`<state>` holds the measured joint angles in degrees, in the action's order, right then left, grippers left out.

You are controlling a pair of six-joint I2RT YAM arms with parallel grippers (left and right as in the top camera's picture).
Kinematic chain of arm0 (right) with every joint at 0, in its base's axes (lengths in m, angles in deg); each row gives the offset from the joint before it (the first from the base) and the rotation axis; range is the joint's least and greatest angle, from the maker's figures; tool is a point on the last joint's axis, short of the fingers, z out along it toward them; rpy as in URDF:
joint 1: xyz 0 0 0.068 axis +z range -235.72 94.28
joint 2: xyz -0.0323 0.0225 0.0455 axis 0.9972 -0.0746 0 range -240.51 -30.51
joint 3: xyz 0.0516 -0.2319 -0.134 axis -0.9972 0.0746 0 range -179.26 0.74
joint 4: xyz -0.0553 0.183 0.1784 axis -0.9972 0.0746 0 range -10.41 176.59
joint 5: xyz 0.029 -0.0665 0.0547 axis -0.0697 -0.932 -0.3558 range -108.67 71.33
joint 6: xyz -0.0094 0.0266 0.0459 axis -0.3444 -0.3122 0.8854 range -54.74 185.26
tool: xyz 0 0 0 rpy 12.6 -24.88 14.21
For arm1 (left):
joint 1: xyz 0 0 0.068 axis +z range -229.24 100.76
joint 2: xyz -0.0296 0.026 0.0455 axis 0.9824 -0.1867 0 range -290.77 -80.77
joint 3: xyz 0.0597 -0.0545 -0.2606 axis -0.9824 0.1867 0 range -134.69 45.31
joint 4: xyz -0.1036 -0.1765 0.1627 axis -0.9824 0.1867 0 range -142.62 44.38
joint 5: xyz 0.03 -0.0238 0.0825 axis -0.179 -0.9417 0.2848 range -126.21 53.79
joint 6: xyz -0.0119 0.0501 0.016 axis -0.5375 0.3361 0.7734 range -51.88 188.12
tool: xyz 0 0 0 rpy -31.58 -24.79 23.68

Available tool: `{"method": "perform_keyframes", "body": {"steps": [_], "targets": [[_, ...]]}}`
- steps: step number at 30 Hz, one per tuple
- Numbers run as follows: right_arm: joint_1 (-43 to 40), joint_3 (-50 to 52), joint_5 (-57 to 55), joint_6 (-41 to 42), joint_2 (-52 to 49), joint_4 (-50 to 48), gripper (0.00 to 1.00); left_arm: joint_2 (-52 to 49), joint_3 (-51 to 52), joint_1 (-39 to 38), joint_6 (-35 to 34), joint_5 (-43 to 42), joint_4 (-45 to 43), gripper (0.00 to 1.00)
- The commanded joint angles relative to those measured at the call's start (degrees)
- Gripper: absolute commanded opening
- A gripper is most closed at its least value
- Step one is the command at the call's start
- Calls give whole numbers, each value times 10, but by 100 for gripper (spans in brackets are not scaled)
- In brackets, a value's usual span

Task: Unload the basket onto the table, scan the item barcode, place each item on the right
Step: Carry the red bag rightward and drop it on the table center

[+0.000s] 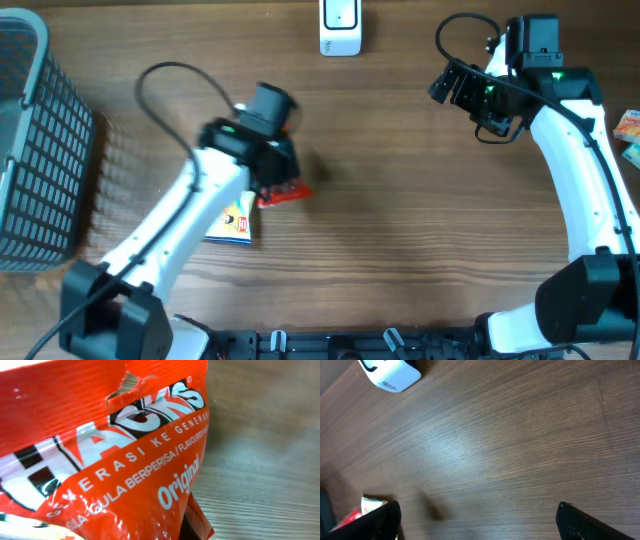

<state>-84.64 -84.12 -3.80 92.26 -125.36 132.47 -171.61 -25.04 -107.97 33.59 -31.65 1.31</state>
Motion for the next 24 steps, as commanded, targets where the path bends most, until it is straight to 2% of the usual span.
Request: {"method": "perform_keyframes", "body": {"steps": [1,4,7,9,14,16,17,20,21,23,24], "targets": [[1,1,-9,4,-5,-2,100,-42,-7,-103,-96,213,-16,4],[1,1,-9,4,-5,-2,100,-86,-7,-161,-99,323,-29,4],[1,1,-9,4,-5,-2,100,-145,-7,-208,-96,509,-29,4],[1,1,-9,4,-5,-2,100,-174,-7,-222,-96,566,-35,4],[1,1,-9,4,-5,-2,100,-215,-7,-233,-97,521,-43,6],[1,1,-9,4,-5,-2,100,-213,-7,-242,-96,466,-60,19],[1,1,-9,4,-5,-2,100,-213,-7,-248,-96,434,-68,19],[1,1,-9,4,-5,-2,100,-213,-7,-264,-96,302,-108,11],[1,1,-9,4,-5,-2,100,-213,-7,-271,-82,292,-116,9],[1,1,-9,4,-5,-2,100,-213,-7,-280,-77,300,-118,18],[1,1,-9,4,-5,-2,100,-213,-7,-282,-77,300,-117,26]]}}
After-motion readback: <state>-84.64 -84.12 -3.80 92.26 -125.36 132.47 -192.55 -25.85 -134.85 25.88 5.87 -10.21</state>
